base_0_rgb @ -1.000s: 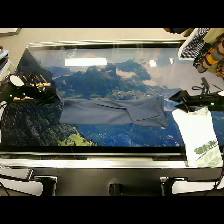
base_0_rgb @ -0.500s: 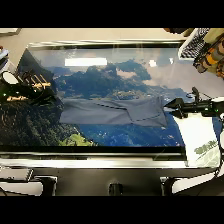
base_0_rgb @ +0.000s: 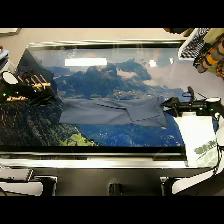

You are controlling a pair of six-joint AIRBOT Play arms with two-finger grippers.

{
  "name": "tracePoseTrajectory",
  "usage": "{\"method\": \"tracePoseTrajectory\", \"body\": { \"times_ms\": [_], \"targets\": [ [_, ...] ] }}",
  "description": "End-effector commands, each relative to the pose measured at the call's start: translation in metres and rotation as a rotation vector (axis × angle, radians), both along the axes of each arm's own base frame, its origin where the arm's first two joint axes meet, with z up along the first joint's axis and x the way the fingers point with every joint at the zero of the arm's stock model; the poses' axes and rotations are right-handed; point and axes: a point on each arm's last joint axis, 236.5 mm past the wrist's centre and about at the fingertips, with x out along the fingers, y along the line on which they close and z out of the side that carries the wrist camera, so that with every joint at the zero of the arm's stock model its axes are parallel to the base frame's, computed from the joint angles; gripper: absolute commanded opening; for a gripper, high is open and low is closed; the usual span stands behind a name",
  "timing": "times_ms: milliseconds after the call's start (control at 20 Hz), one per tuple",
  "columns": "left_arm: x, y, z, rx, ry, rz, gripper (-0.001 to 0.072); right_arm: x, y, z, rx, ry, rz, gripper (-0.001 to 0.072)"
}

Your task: Fold the clothes and pants, and hang the long-sleeved shirts on hangers.

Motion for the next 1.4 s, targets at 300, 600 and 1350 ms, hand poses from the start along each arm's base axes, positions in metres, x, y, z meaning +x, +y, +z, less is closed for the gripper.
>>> {"method": "tracePoseTrajectory", "body": {
  "times_ms": [300, 600, 1350],
  "targets": [
    [0.001, 0.0, 0.001, 0.001, -0.006, 0.001, 0.0339, -0.01, 0.047, -0.029, -0.123, 0.08, 0.128, 0.0369],
    [0.005, -0.043, 0.008, -0.105, -0.017, -0.032, 0.0289, -0.005, 0.038, 0.014, -0.171, 0.057, 0.064, 0.0033],
    [-0.025, -0.458, -0.033, -0.693, -0.035, -0.003, 0.0013, -0.02, 0.008, 0.208, -0.402, -0.088, 0.033, 0.0032]
  ]
}}
